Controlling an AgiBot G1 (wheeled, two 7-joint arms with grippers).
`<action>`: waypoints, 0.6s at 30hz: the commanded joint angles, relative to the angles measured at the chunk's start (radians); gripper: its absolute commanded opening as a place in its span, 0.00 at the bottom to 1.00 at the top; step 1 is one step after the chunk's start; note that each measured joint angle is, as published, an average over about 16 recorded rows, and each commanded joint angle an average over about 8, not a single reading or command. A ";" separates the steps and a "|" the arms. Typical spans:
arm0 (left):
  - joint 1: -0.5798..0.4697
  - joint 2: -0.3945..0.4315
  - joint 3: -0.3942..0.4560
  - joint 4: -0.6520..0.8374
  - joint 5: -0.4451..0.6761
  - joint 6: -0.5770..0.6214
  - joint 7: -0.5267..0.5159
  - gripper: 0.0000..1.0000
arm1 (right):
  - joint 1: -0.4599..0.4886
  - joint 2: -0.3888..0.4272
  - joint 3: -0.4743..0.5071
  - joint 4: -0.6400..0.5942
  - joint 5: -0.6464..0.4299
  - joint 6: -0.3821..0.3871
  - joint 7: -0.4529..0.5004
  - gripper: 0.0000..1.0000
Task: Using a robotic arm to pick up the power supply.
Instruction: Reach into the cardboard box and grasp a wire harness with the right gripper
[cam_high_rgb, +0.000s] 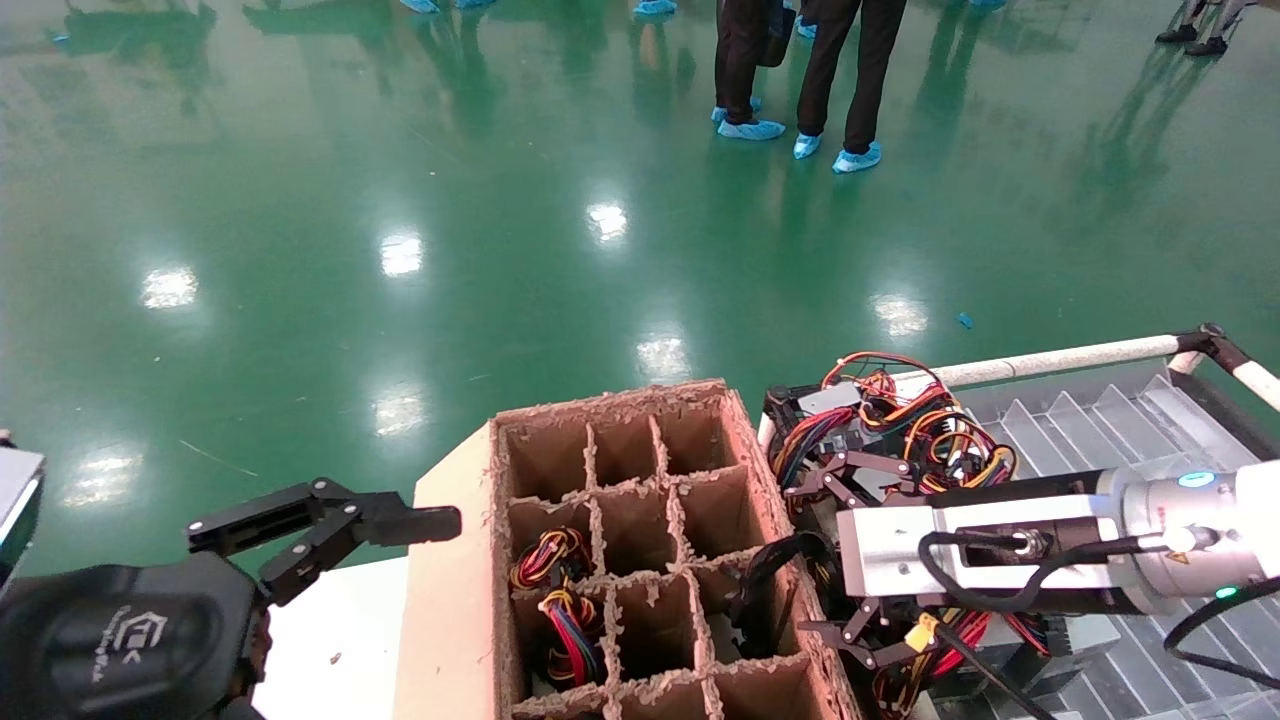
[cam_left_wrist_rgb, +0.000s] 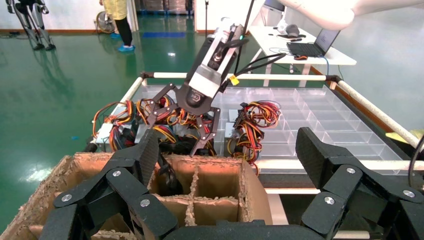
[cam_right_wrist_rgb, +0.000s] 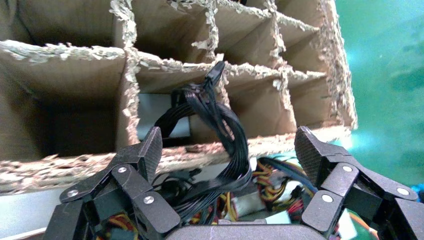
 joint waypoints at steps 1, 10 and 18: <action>0.000 0.000 0.000 0.000 0.000 0.000 0.000 1.00 | 0.003 -0.008 -0.008 0.000 -0.018 0.001 -0.022 0.27; 0.000 0.000 0.000 0.000 0.000 0.000 0.000 1.00 | 0.015 -0.067 -0.040 0.001 -0.087 0.030 -0.086 0.00; 0.000 0.000 0.000 0.000 0.000 0.000 0.000 1.00 | 0.041 -0.100 -0.064 0.003 -0.116 0.016 -0.148 0.00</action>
